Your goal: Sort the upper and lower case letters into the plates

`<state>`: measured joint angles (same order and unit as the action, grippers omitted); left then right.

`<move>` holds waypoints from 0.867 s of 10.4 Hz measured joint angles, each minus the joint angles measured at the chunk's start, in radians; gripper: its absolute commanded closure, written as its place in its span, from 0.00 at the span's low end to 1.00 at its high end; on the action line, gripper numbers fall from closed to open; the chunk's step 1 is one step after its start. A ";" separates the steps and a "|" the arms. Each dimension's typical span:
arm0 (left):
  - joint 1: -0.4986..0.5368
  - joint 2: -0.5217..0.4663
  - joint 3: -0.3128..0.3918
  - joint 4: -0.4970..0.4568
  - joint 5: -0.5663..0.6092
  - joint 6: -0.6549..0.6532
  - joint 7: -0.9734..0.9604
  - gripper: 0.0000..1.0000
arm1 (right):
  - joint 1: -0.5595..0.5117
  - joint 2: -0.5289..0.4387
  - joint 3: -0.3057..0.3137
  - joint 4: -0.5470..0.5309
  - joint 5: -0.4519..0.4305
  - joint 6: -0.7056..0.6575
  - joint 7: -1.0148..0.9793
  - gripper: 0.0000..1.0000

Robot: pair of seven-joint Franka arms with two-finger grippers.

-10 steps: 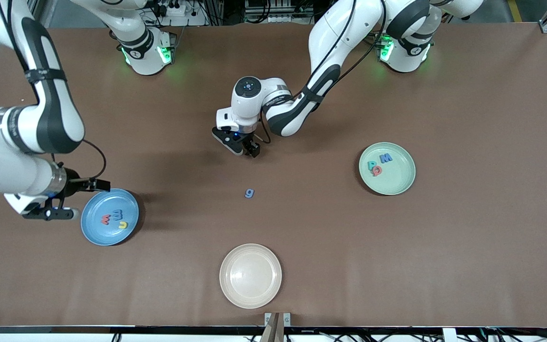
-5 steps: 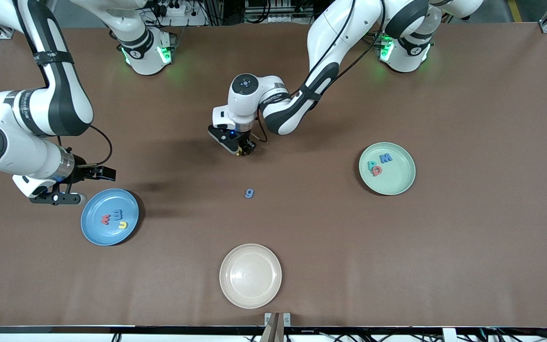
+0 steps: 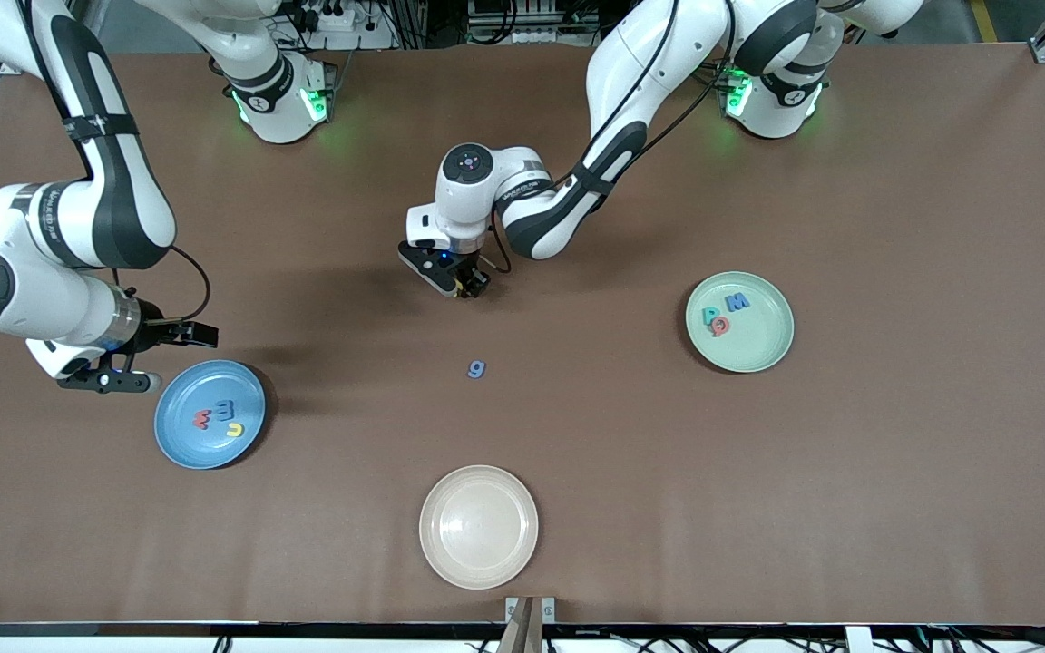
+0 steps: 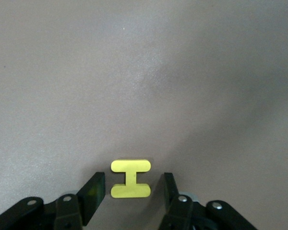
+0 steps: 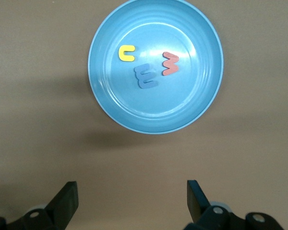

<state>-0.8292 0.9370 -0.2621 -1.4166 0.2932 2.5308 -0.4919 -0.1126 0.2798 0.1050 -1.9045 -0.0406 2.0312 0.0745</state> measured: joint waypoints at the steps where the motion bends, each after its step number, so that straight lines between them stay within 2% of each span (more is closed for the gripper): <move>1: 0.000 0.001 0.001 0.005 -0.011 -0.007 0.000 0.50 | 0.000 0.000 0.000 0.000 0.000 0.001 0.000 0.00; 5: -0.006 0.003 0.002 0.010 -0.019 -0.018 0.000 0.62 | 0.001 0.000 0.003 0.000 0.005 0.003 0.000 0.00; 9: -0.009 0.003 0.003 0.014 -0.019 -0.022 0.000 0.68 | 0.002 0.000 0.004 0.000 0.007 0.005 0.000 0.00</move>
<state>-0.8381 0.9397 -0.2588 -1.4031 0.2737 2.5087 -0.4924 -0.1111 0.2797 0.1089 -1.9047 -0.0337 2.0358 0.0745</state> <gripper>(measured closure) 0.617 0.000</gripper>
